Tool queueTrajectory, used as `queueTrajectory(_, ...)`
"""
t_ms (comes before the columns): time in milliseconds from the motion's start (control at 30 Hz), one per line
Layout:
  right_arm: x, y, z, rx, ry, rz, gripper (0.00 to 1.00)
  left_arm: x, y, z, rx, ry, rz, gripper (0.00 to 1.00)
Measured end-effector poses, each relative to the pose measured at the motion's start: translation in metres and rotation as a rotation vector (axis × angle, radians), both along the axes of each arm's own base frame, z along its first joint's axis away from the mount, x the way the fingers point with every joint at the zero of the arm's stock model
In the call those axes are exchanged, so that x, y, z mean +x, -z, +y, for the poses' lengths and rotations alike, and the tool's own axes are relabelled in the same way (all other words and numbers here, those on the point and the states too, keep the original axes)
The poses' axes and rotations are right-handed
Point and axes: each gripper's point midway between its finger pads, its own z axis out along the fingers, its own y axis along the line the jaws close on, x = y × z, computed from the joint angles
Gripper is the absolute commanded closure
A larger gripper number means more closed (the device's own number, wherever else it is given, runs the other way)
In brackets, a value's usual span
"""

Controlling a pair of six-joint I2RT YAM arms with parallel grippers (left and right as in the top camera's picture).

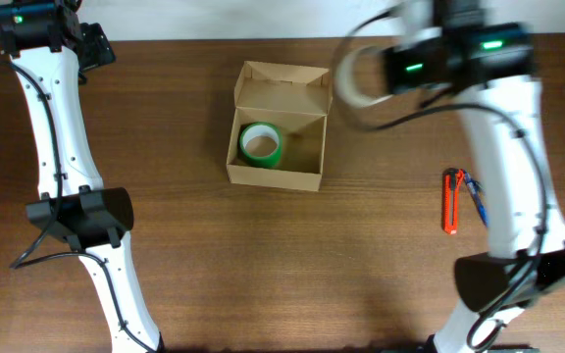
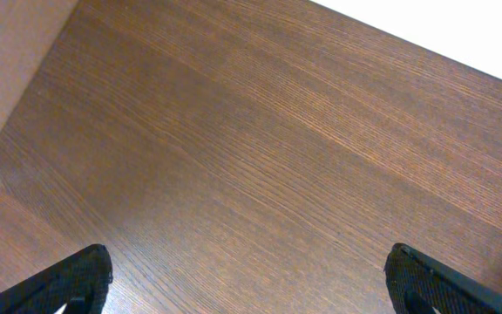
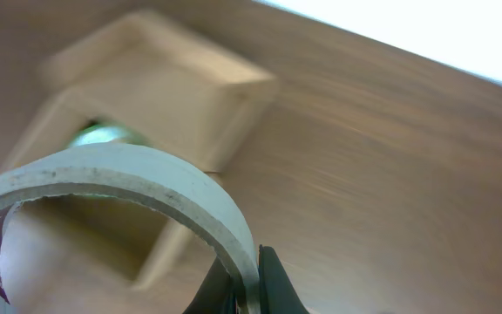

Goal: Pack container
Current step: 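Lower the white tape into the box beside the green tape, release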

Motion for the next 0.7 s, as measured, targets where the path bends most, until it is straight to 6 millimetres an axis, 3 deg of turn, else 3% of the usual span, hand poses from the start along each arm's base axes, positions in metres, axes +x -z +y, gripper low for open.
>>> queueTrajectory(133, -0.009, 0.015, 0.077, -0.027, -0.188, -0.013, 0.96, 0.0, 0.0, 0.0, 0.0, 0.0, 0.0, 0.0)
queueTrajectory(233, -0.007, 0.033, 0.115, -0.056, -0.251, -0.027, 0.96, 0.0, 0.0, 0.0, 0.0, 0.0, 0.0, 0.0)
queueTrajectory(300, -0.001, 0.048, 0.129, -0.068, -0.256, -0.025, 0.96, 0.0, 0.0, 0.0, 0.0, 0.0, 0.0, 0.0)
queueTrajectory(400, 0.014, 0.077, 0.135, -0.082, -0.225, 0.001, 0.96, 0.0, 0.0, 0.0, 0.0, 0.0, 0.0, 0.0)
queueTrajectory(567, 0.03, 0.127, 0.125, -0.106, -0.151, 0.091, 0.96, 0.0, 0.0, 0.0, 0.0, 0.0, 0.0, 0.0)
queueTrajectory(700, 0.036, 0.147, 0.123, -0.102, -0.106, 0.121, 0.96, 0.0, 0.0, 0.0, 0.0, 0.0, 0.0, 0.0)
